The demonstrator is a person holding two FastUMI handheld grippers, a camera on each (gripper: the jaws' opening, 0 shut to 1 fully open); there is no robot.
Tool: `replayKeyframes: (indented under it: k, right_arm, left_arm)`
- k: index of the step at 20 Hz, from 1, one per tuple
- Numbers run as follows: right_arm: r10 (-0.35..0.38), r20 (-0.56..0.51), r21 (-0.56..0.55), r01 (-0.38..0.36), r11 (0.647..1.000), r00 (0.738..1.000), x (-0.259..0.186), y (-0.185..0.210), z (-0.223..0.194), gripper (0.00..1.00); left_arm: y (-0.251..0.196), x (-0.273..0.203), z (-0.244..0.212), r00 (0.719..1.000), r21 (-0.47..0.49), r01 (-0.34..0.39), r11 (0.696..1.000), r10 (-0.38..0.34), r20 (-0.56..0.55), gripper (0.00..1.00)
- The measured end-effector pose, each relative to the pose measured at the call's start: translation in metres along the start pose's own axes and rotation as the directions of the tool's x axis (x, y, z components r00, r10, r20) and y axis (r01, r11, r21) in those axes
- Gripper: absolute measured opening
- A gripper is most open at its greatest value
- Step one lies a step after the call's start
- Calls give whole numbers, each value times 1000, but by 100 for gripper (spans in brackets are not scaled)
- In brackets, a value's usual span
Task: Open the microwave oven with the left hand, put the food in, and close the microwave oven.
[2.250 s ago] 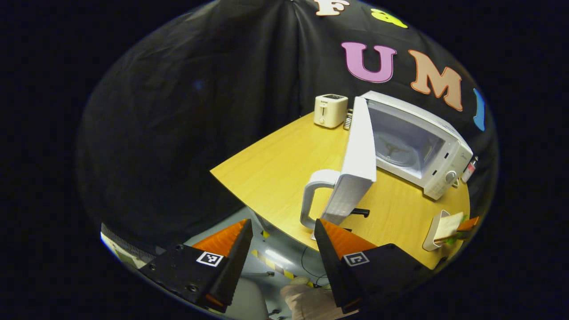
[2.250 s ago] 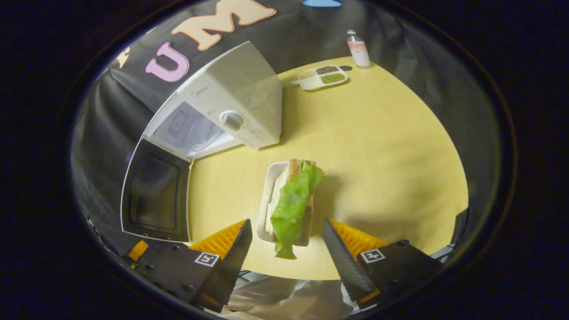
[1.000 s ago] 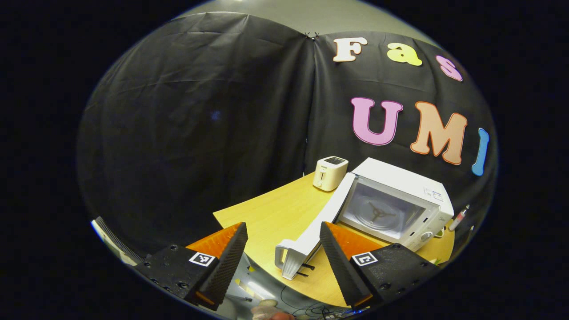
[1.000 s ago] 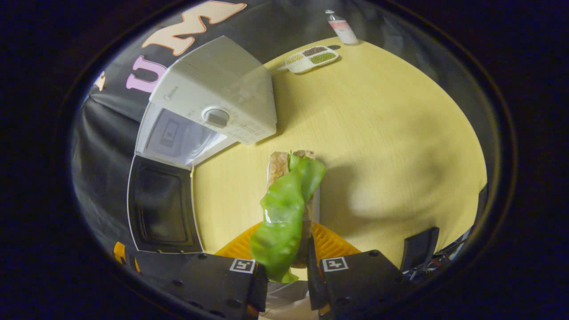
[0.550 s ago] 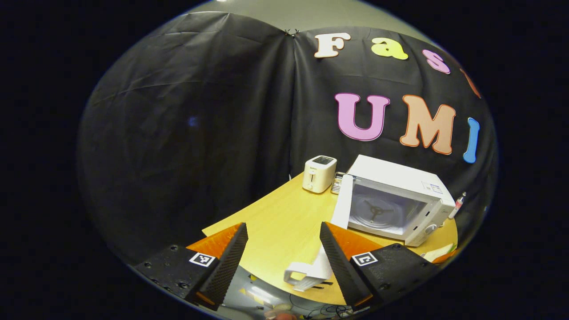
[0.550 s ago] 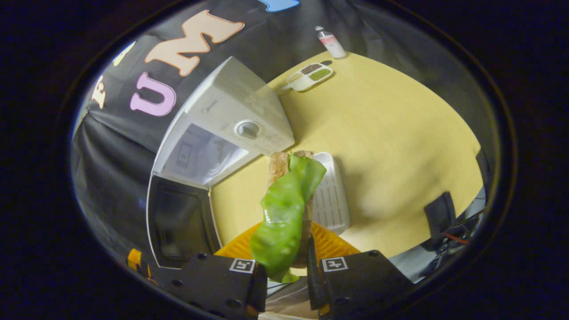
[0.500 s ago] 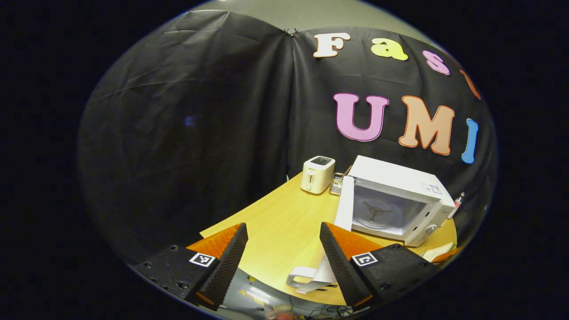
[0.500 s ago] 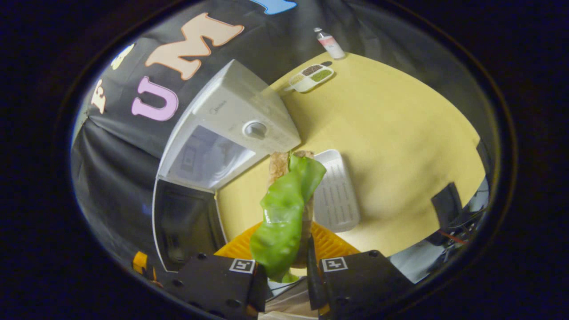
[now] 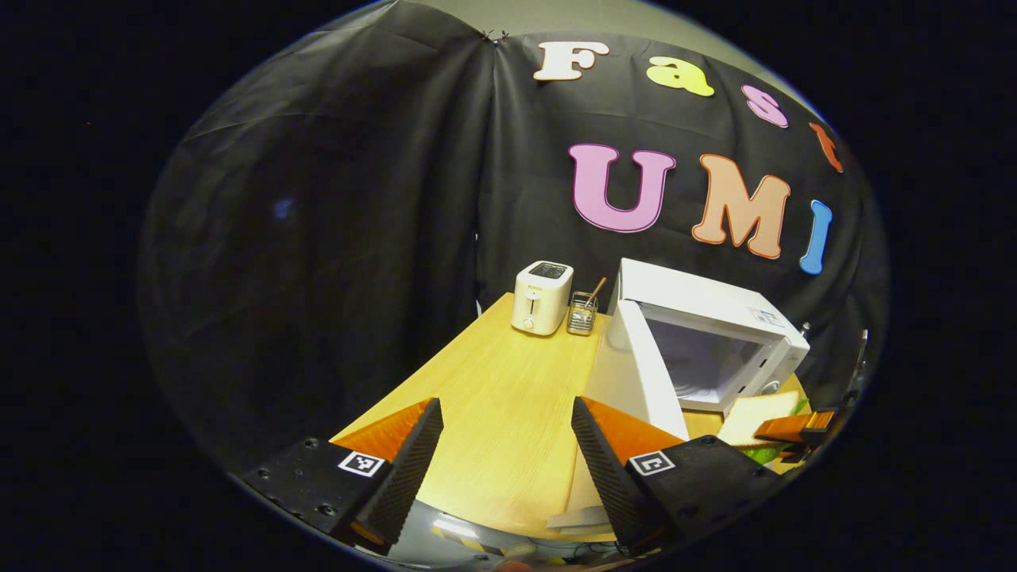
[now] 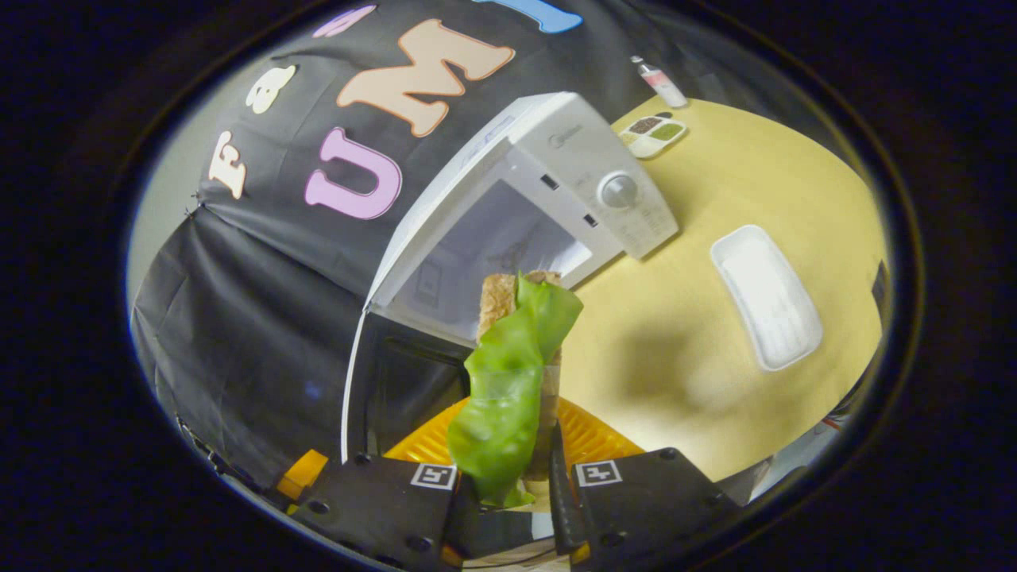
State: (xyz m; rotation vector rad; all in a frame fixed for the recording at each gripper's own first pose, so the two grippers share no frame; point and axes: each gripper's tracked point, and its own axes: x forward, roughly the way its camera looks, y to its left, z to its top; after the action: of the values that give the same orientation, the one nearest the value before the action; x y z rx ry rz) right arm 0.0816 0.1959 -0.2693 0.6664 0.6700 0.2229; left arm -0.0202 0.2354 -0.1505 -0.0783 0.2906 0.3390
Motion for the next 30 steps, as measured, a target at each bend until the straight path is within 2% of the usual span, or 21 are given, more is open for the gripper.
replayKeyframes:
  k: [3,8,10,15,21,22,23,24,26,30]
  right_arm:
    - [18,12,4,-18,1000,1000,34,22,-9,40]
    - [-12,79,-89,19,996,997,90,34,3,40]
    - [-24,105,-79,32,996,994,112,39,13,40]
    - [-42,178,-101,61,993,983,155,45,34,40]
    - [-27,275,-82,51,995,961,199,46,55,39]
    - [-17,286,-78,41,996,958,204,49,57,32]
    - [-9,296,-81,35,996,955,209,51,60,46]
    - [-8,311,-90,38,995,950,214,52,63,32]
    - [-18,346,-114,61,992,938,221,46,74,32]
    - [-48,397,-92,92,991,917,234,35,93,32]
  left_arm:
    - [5,11,-4,1000,12,22,1000,-22,-20,96]
    - [17,24,-25,995,17,36,999,-34,-89,96]
    - [23,30,-33,993,18,27,999,-25,-119,96]
    - [63,40,-29,992,82,-47,996,56,-112,96]
    - [61,46,-42,987,100,-30,995,45,-155,96]
    - [58,48,-44,986,88,-22,996,36,-161,96]
    - [54,50,-46,986,72,-14,997,26,-165,96]
    - [51,52,-47,986,57,-10,998,19,-166,96]
    - [47,55,-52,984,38,-2,999,9,-178,96]
    - [42,61,-58,981,42,10,999,-2,-196,96]
